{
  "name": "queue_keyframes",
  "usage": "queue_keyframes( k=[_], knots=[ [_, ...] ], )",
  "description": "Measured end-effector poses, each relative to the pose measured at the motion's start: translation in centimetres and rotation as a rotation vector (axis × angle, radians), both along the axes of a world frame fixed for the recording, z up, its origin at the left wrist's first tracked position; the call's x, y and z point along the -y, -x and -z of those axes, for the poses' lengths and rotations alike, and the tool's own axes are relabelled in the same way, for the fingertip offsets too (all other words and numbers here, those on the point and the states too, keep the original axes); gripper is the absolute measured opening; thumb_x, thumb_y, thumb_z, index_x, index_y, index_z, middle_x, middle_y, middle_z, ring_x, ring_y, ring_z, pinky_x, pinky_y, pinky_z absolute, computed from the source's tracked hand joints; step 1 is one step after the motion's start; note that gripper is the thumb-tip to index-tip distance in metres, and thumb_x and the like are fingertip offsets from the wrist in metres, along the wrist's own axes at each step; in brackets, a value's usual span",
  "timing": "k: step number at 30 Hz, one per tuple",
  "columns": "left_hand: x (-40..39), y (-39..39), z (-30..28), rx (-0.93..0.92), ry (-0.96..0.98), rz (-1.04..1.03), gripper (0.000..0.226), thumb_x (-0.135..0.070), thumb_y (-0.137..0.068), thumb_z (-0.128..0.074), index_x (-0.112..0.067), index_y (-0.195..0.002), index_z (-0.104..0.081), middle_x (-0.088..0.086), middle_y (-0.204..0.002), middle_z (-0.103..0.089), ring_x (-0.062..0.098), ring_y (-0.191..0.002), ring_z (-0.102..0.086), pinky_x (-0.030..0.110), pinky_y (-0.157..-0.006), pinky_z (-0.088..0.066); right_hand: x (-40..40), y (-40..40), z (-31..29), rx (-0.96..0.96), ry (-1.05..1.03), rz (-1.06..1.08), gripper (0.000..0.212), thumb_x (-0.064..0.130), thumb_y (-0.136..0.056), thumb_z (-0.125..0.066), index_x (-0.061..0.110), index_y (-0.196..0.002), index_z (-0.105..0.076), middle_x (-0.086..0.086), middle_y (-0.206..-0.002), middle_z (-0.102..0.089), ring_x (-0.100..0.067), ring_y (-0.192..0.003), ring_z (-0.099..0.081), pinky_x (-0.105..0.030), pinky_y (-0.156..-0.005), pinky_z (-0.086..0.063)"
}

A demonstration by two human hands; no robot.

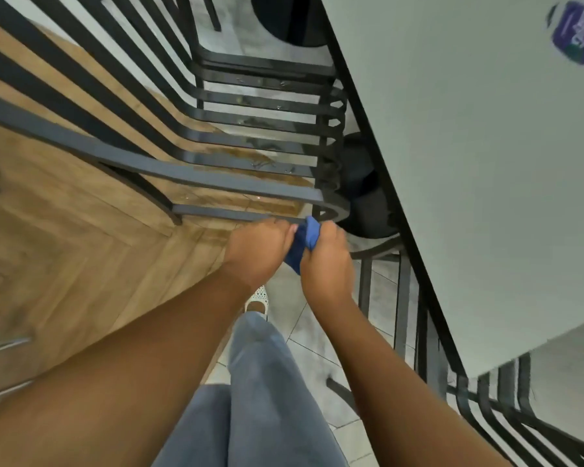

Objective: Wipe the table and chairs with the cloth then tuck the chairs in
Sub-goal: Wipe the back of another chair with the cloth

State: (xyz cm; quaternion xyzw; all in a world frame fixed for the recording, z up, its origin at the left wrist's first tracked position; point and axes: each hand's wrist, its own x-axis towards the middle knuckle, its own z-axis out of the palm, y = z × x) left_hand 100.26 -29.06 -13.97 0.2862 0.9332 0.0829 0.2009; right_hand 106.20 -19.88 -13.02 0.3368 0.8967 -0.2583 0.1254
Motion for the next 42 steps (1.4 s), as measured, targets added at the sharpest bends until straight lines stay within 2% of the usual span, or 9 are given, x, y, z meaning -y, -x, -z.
queue_keyframes(
  k=[3,6,9,14,21,27,31,35,42],
  knots=[
    [-0.1,3.7,-0.5,-0.178,-0.165,-0.022,0.029,-0.026,-0.090,-0.040,-0.007,-0.085,-0.061,0.011,-0.083,-0.060,0.032,-0.073,-0.060,0.032,-0.057,-0.034,-0.1,4.0,-0.5,-0.056,-0.102,-0.117,0.044,0.029,-0.098,-0.045,0.013,-0.138,-0.036,-0.010,-0.129,-0.039,-0.024,-0.112,-0.047,-0.033,-0.083,-0.046],
    [-0.4,7.4,-0.9,-0.070,-0.065,-0.084,0.031,-0.029,-0.091,-0.045,-0.012,-0.115,-0.054,0.009,-0.121,-0.051,0.029,-0.107,-0.048,0.038,-0.079,-0.032,-0.3,8.1,-0.6,0.009,-0.148,-0.129,0.069,0.049,-0.097,-0.035,0.019,-0.151,-0.005,-0.014,-0.155,-0.008,-0.030,-0.139,-0.016,-0.049,-0.106,-0.028],
    [-0.3,11.0,-0.8,-0.074,0.024,-0.136,0.053,-0.039,-0.091,-0.042,-0.024,-0.141,-0.033,0.007,-0.153,-0.017,0.032,-0.134,-0.024,0.045,-0.104,-0.023,-0.7,11.9,-0.6,0.065,-0.151,-0.168,0.081,0.052,-0.095,-0.036,0.015,-0.149,0.011,-0.020,-0.155,0.018,-0.034,-0.144,0.011,-0.060,-0.111,-0.004],
    [0.8,16.3,1.2,-0.010,0.222,-0.143,0.075,-0.064,-0.090,-0.020,-0.031,-0.146,0.018,0.008,-0.154,0.024,0.044,-0.140,0.013,0.061,-0.109,0.000,-0.9,17.3,0.2,0.177,-0.141,-0.225,0.082,0.060,-0.092,-0.024,0.018,-0.147,0.019,-0.019,-0.154,0.022,-0.036,-0.142,0.018,-0.058,-0.111,0.004],
    [2.4,23.3,3.0,0.072,0.329,-0.088,0.073,-0.068,-0.088,-0.009,-0.032,-0.143,0.024,0.013,-0.151,0.028,0.045,-0.137,0.020,0.063,-0.109,0.005,0.5,23.7,2.2,0.267,-0.034,-0.209,0.077,0.058,-0.094,-0.023,0.022,-0.148,0.019,-0.014,-0.156,0.019,-0.033,-0.142,0.019,-0.059,-0.111,0.006],
    [3.0,29.0,5.4,0.101,0.395,-0.001,0.073,-0.066,-0.090,-0.012,-0.029,-0.148,0.013,0.014,-0.154,0.019,0.040,-0.140,0.015,0.057,-0.111,0.005,1.2,29.0,5.6,0.350,0.120,-0.124,0.070,0.053,-0.097,-0.028,0.022,-0.151,0.004,-0.009,-0.158,-0.010,-0.031,-0.145,-0.001,-0.060,-0.113,-0.003],
    [3.2,32.1,7.1,0.107,0.402,0.025,0.068,-0.060,-0.094,-0.014,-0.025,-0.150,0.003,0.013,-0.157,0.006,0.036,-0.143,0.008,0.056,-0.112,0.003,1.0,32.7,7.8,0.259,0.334,0.003,0.063,0.049,-0.098,-0.033,0.021,-0.150,-0.012,-0.017,-0.140,-0.046,-0.035,-0.127,-0.044,-0.050,-0.103,-0.035],
    [2.8,35.1,9.4,0.132,0.432,0.023,0.064,-0.054,-0.097,-0.019,-0.021,-0.150,-0.006,0.013,-0.157,0.003,0.034,-0.143,0.003,0.054,-0.113,-0.001,-0.8,36.4,9.0,0.141,0.419,0.054,0.047,0.033,-0.100,-0.040,0.015,-0.143,-0.032,-0.014,-0.133,-0.052,-0.031,-0.120,-0.050,-0.036,-0.094,-0.040],
    [1.9,39.6,12.6,0.072,0.421,-0.029,0.057,-0.047,-0.097,-0.028,-0.020,-0.147,-0.019,0.011,-0.155,-0.014,0.032,-0.142,-0.009,0.052,-0.113,-0.008,-3.7,43.2,9.8,-0.189,0.412,0.030,0.037,0.022,-0.099,-0.046,0.020,-0.136,-0.045,-0.006,-0.121,-0.057,-0.021,-0.111,-0.056,-0.035,-0.093,-0.048]
  ],
)
